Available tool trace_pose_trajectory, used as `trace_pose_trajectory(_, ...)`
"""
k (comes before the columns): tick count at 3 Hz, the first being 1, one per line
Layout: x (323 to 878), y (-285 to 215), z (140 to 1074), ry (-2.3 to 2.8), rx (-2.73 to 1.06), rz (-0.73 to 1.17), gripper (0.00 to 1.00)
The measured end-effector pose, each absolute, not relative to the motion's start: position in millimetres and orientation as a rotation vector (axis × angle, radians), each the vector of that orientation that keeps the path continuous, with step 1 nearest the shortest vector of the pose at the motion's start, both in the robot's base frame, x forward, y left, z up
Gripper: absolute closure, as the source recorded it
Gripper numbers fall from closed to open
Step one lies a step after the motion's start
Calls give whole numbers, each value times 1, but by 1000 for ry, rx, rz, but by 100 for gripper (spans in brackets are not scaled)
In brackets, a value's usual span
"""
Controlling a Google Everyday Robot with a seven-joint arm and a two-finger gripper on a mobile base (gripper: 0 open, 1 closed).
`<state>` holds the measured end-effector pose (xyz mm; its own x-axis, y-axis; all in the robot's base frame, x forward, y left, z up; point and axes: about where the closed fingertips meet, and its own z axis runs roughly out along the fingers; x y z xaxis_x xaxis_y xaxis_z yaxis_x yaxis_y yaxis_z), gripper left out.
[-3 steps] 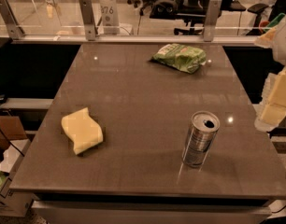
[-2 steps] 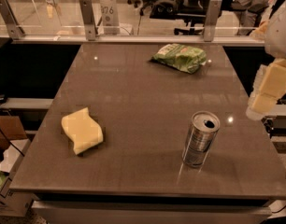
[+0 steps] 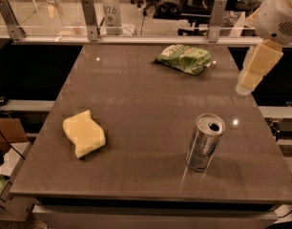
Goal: Move green jalapeno chip bag near redbull can
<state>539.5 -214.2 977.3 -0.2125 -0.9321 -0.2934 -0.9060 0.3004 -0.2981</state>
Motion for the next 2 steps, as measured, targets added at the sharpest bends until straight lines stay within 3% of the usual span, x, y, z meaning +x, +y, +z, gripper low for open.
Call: trace_pose_trajectory(2,631,-204,941,2161,-1520,5,0)
